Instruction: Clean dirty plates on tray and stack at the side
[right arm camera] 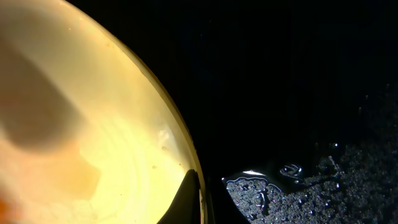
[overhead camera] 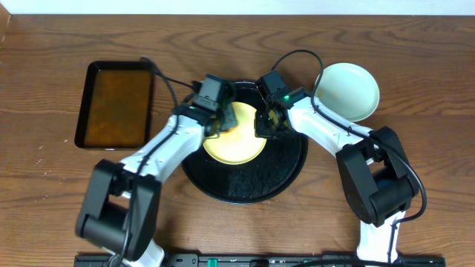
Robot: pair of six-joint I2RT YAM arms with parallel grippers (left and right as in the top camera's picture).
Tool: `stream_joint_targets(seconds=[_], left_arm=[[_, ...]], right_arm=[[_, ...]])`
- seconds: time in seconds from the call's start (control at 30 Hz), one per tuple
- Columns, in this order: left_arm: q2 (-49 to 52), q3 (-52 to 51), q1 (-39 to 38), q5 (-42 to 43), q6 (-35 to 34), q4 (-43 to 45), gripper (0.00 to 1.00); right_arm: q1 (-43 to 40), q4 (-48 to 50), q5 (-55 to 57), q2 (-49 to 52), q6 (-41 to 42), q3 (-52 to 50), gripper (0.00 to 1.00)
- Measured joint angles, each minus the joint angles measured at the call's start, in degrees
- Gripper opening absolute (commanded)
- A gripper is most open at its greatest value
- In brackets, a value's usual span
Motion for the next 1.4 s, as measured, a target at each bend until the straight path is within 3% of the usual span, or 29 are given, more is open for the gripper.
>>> stream_joint_targets(seconds=[0.17, 0.4, 0.57, 0.7, 1.17, 1.4], left_arm=[[5.8, 0.0, -2.8, 2.0, -0.9, 2.0, 0.08], [6.1, 0.8, -0.2, 0.4, -0.7, -0.2, 0.07], [6.1, 1.6, 4.7, -5.4, 3.3, -4.6, 0.07], [5.3, 1.8, 6.0, -5.4, 6.5, -7.2, 0.08], [-14.6, 1.0, 11.9, -15.5, 8.4, -11.5, 0.07], [-15.8, 1.0, 16.9, -16.2, 7.6, -15.9, 0.08]], right_arm=[[0.0, 0.0, 0.0, 0.0, 0.0, 0.0, 0.01], [0.0, 0.0, 0.0, 0.0, 0.0, 0.0, 0.01], [0.0, -0.2, 0.0, 0.0, 0.0, 0.0, 0.01], [0.1, 0.4, -0.4, 0.0, 0.0, 0.0, 0.01], [0.1, -0.8, -0.3, 0.0, -0.4, 0.1, 0.01], [0.0, -5.6, 3.1, -0.9, -3.8, 1.6, 0.01]])
